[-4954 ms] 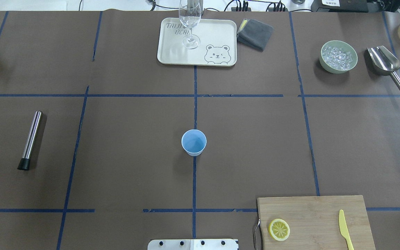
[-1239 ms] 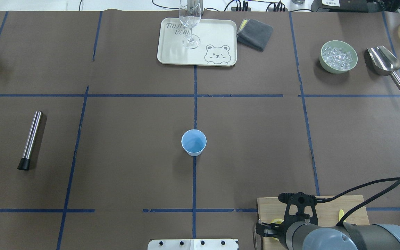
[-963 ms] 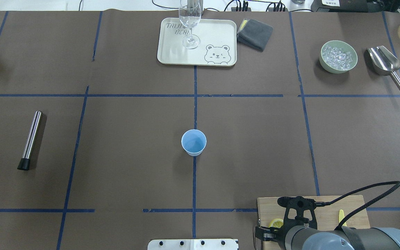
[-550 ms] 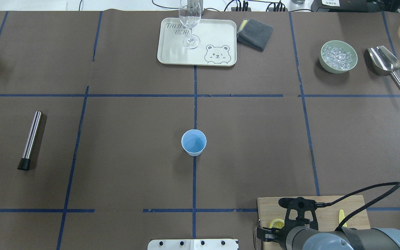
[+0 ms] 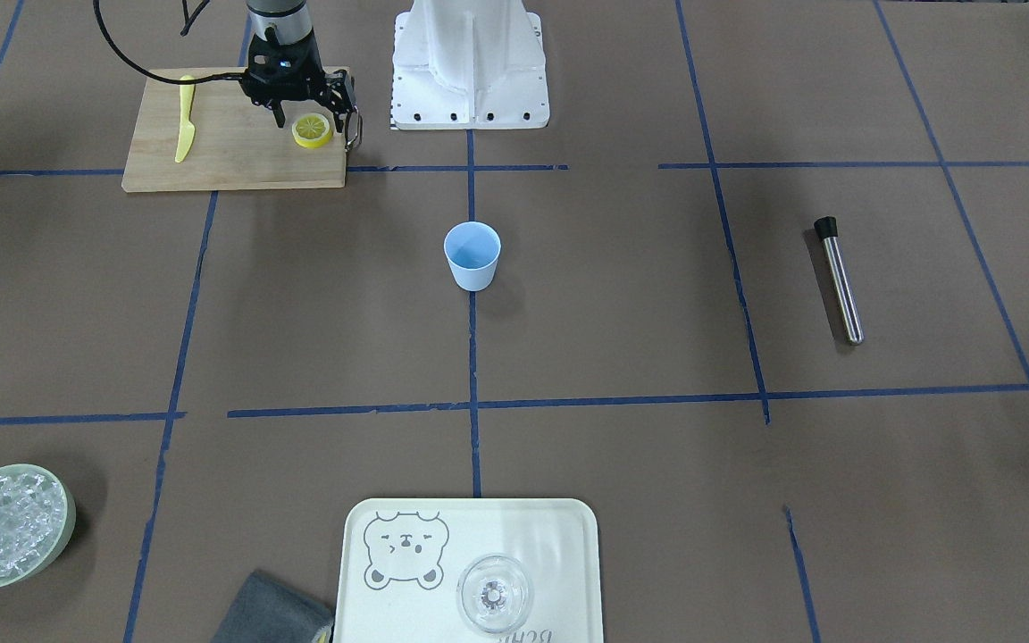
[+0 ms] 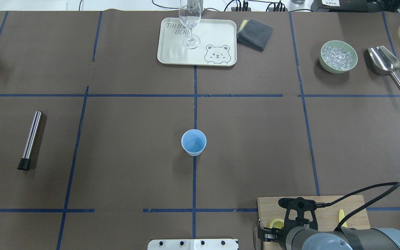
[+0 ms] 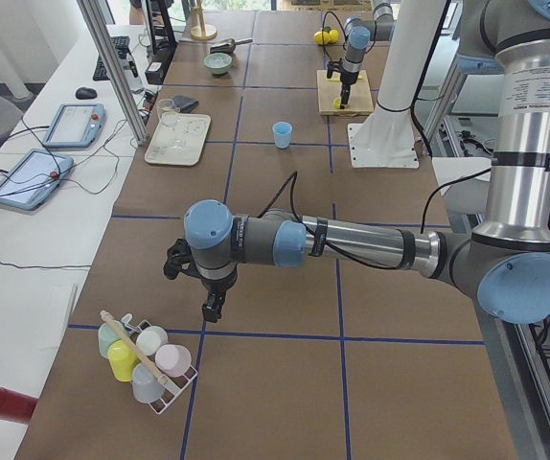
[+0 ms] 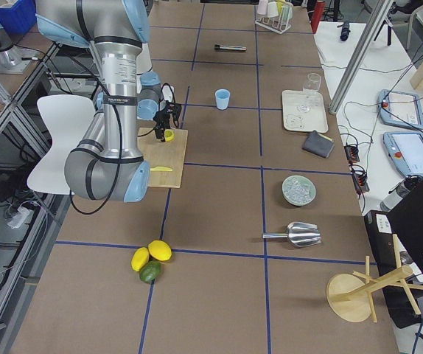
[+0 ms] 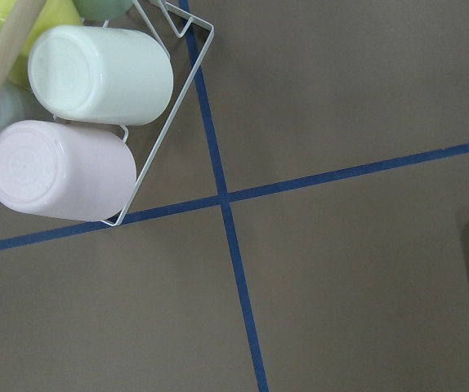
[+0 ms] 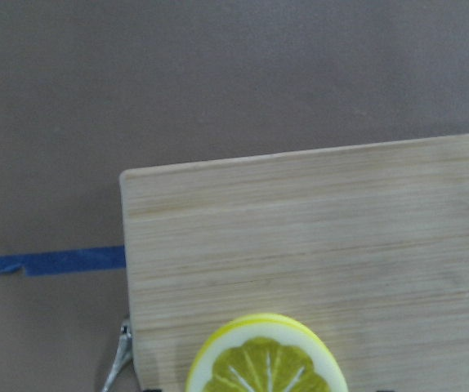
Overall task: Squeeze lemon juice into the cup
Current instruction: 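Grasp a lemon slice with the right gripper and lift it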
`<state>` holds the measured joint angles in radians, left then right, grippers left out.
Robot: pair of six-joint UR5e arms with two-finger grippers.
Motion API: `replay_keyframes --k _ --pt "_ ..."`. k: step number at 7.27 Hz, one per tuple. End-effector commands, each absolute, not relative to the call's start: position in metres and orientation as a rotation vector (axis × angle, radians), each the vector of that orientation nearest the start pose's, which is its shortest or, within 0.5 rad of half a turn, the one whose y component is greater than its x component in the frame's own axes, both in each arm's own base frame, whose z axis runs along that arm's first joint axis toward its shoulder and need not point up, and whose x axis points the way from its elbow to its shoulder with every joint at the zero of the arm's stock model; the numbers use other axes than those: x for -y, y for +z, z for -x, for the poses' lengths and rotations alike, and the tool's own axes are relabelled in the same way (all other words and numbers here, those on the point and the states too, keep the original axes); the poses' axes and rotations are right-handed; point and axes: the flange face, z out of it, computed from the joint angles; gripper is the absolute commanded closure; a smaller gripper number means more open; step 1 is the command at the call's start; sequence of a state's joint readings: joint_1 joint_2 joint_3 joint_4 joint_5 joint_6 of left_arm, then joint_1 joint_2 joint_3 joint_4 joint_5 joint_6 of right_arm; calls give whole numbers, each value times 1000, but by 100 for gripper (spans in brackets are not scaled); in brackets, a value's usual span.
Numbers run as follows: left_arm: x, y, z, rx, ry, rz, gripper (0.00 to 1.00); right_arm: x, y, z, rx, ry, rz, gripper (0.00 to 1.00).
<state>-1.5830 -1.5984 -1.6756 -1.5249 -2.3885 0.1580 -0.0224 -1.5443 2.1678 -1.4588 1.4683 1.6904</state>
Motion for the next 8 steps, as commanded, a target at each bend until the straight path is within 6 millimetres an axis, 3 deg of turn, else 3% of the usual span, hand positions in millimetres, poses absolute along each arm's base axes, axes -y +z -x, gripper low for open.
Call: replay_keyframes --k 1,3,6,8 --pt "505 593 67 -808 174 -155 0 135 364 472 743 132 -45 38" --pt "505 593 67 -808 174 -155 0 136 363 470 745 135 -43 49" --pt "505 591 68 -807 175 -160 0 137 356 466 759 138 -44 50" --pt "505 588 68 -805 177 -164 0 142 351 452 770 147 -48 50"
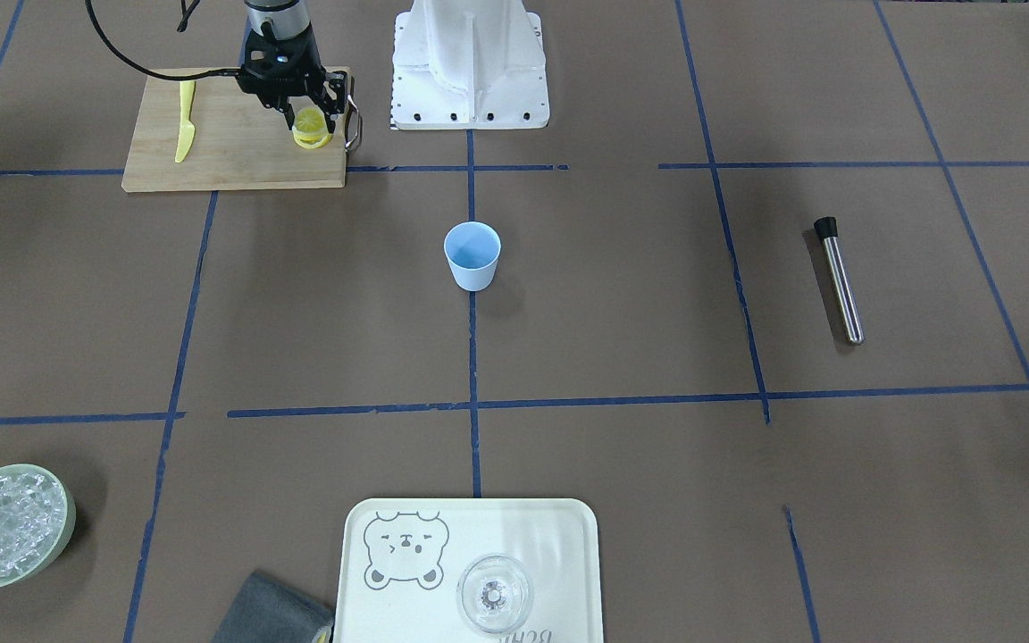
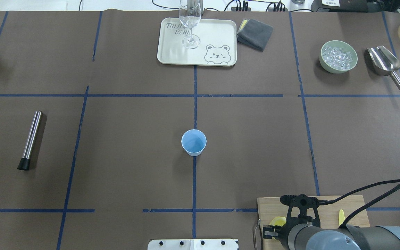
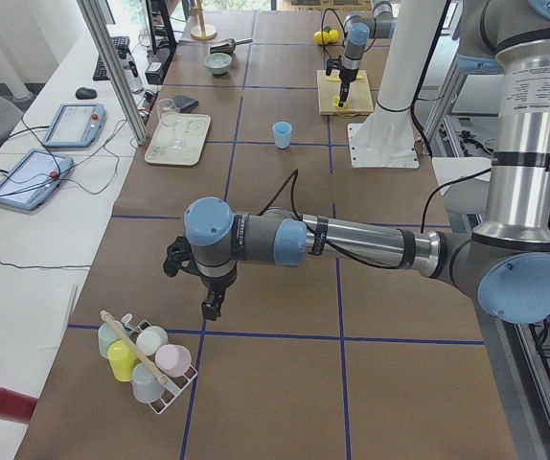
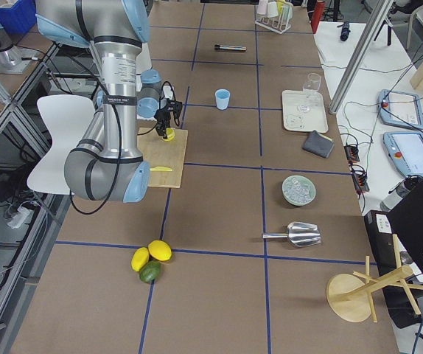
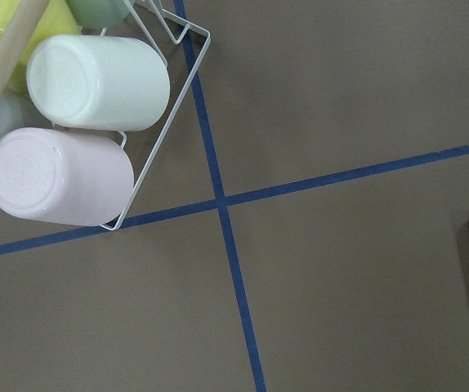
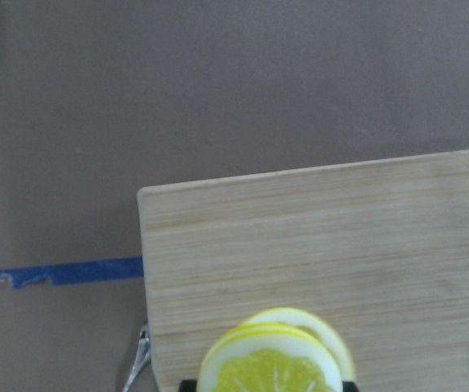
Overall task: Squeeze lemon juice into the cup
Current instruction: 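Grasp a lemon slice with the right gripper and lift it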
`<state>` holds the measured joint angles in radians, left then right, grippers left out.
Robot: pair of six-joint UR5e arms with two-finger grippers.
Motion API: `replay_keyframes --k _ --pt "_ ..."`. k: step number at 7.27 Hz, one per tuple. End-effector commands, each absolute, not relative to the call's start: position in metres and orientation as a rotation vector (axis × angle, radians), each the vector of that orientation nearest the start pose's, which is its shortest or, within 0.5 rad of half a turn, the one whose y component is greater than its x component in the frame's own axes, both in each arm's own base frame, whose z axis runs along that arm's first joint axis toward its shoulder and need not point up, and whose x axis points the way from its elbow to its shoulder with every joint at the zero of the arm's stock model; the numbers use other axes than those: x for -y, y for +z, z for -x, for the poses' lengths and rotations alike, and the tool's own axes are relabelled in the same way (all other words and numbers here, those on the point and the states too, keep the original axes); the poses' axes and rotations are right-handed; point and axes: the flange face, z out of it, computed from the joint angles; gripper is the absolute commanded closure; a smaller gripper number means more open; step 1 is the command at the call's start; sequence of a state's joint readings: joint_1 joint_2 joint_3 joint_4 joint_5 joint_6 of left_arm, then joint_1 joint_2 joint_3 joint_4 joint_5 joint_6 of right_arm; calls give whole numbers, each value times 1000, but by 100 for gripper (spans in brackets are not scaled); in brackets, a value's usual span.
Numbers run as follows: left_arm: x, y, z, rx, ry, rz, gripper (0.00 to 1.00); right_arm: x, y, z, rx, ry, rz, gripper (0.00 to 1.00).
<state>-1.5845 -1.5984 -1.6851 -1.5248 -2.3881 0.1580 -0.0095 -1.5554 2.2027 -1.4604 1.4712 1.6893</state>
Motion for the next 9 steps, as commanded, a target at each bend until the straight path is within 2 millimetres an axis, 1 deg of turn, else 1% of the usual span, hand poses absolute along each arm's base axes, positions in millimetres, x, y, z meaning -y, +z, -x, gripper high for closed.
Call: replay_keyframes --k 1,3,5,6,7,8,9 --pt "505 586 68 -805 177 -168 0 145 347 442 774 154 -50 50" --pt "505 585 68 -805 179 -168 0 149 346 440 777 161 -49 49" --pt "505 585 68 -807 177 -168 0 165 329 433 813 196 -57 49" --pt "505 585 68 -807 177 -168 0 182 317 423 839 223 -39 49" --pt "505 585 68 -806 179 -168 0 207 303 413 871 266 -13 49" --pt "504 586 68 -807 177 -166 0 221 294 410 893 290 -12 49" --pt "503 587 67 -808 177 -164 0 233 275 417 923 308 -24 49"
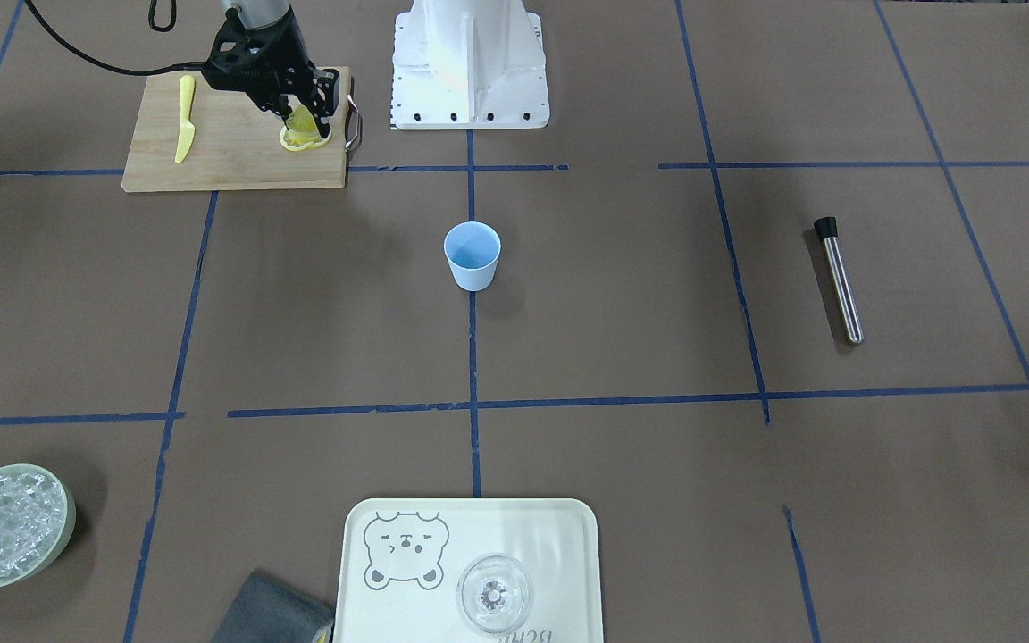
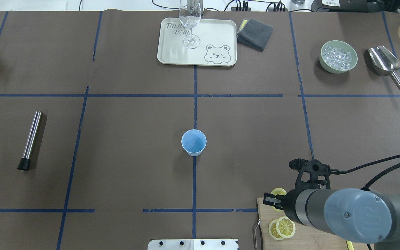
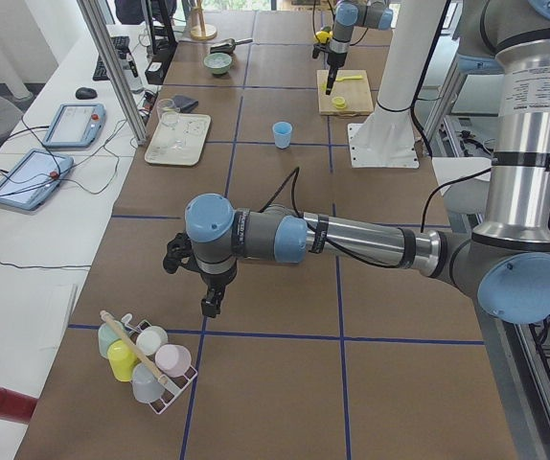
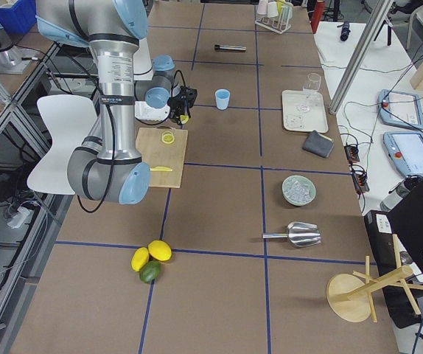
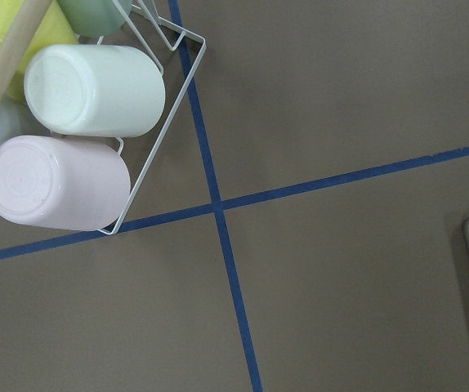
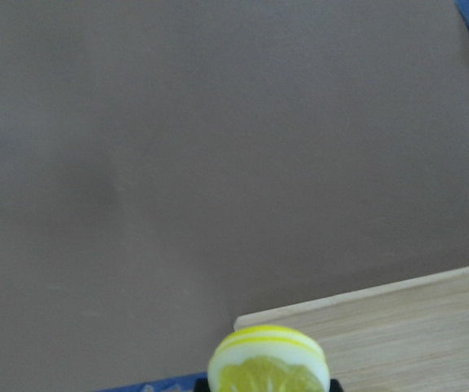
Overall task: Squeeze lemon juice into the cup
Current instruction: 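Carry the lemon slice with the right gripper over the blue cup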
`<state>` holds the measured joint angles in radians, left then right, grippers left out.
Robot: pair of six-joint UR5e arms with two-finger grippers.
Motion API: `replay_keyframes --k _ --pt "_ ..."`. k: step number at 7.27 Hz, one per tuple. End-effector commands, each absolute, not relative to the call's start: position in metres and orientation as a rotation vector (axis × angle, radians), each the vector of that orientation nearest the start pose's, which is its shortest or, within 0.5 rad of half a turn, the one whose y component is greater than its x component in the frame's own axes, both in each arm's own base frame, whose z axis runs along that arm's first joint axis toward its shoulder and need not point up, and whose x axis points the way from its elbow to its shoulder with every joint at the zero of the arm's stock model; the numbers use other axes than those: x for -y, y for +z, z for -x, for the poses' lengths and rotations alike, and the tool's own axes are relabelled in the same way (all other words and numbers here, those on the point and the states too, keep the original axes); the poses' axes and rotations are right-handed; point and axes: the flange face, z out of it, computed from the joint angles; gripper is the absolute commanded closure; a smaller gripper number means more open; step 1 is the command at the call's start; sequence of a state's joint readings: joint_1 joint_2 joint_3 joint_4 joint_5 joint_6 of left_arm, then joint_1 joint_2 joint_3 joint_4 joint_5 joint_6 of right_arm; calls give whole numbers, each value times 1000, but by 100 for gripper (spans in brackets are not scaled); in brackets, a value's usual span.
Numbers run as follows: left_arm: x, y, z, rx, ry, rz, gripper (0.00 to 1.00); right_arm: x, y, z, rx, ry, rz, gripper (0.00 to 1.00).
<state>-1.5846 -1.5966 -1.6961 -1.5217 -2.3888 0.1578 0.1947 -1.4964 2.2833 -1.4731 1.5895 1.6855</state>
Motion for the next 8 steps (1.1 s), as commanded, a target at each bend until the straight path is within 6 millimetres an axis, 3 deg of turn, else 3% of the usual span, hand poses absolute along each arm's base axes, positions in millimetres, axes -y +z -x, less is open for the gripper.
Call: replay_keyframes --k 1,2,4,5,8 --pt "503 588 67 -809 176 -163 0 256 245 429 909 338 -45 49" --pt "502 588 67 -810 176 -161 0 282 210 447 889 357 -65 49" --pt "503 588 67 -810 176 -161 0 333 182 484 872 388 -92 49" --pt "503 589 67 -810 175 -160 0 347 171 493 874 390 -107 50" --pt "503 590 67 -811 174 -158 0 382 125 555 853 397 -110 49"
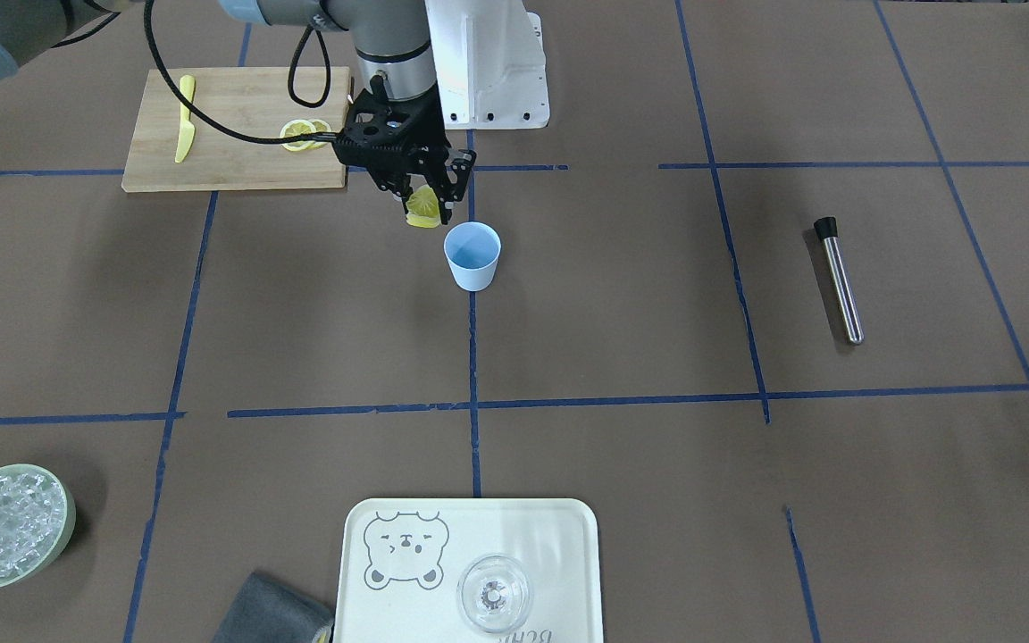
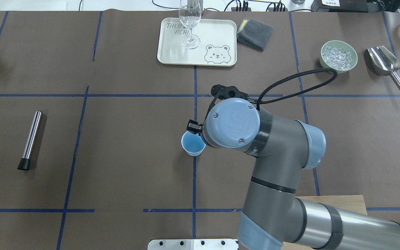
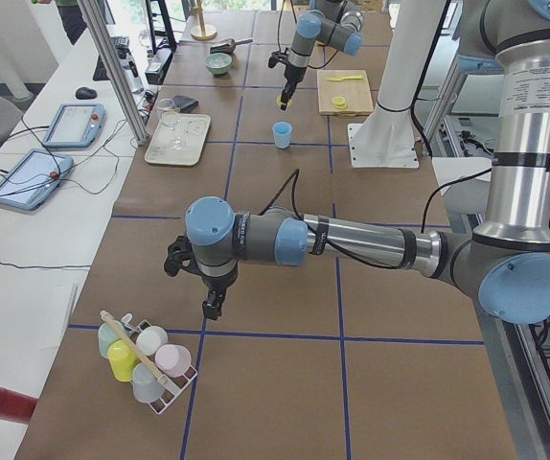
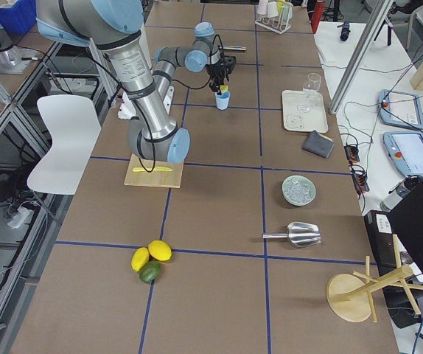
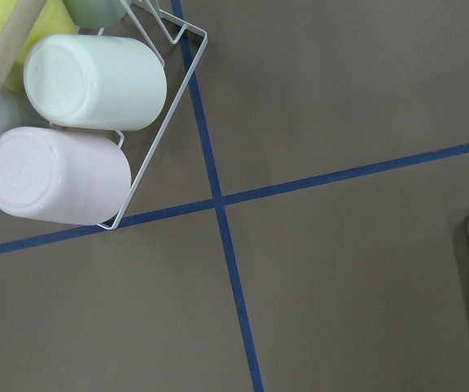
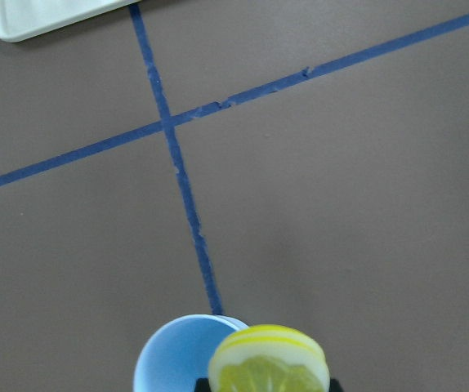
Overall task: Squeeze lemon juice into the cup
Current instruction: 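Carry the lemon slice with the right gripper over the blue cup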
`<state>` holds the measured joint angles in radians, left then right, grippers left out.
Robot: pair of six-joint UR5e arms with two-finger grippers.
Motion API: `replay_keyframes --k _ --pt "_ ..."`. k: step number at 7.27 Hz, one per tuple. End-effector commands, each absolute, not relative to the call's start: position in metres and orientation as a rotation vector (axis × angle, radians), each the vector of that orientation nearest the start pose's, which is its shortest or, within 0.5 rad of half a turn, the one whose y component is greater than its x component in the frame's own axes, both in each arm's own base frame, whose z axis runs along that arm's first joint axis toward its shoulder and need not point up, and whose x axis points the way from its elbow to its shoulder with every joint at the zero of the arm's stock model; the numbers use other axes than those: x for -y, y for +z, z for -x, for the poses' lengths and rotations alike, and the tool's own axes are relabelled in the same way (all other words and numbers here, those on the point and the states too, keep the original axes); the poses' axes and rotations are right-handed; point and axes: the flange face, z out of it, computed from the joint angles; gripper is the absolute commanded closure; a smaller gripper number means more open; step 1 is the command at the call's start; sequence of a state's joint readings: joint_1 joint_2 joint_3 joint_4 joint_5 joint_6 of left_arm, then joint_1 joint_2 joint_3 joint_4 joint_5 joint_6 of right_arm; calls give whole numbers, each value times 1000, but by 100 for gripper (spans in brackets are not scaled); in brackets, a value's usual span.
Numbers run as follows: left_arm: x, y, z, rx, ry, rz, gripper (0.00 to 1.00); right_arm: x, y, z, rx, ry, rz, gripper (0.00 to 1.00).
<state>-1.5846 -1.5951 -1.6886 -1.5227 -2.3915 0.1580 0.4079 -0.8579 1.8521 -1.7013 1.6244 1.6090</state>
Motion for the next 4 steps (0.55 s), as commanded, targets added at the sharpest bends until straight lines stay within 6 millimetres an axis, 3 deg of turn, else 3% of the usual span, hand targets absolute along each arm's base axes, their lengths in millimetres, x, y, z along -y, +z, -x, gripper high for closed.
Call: replay_keyframes --k 1,2,4 --pt "503 590 67 -811 174 -158 0 390 110 574 843 400 -107 49" --pt "504 590 67 -811 174 -158 0 394 116 586 834 400 -103 49" --pt "504 590 68 -809 175 -160 0 389 126 592 831 378 -55 47"
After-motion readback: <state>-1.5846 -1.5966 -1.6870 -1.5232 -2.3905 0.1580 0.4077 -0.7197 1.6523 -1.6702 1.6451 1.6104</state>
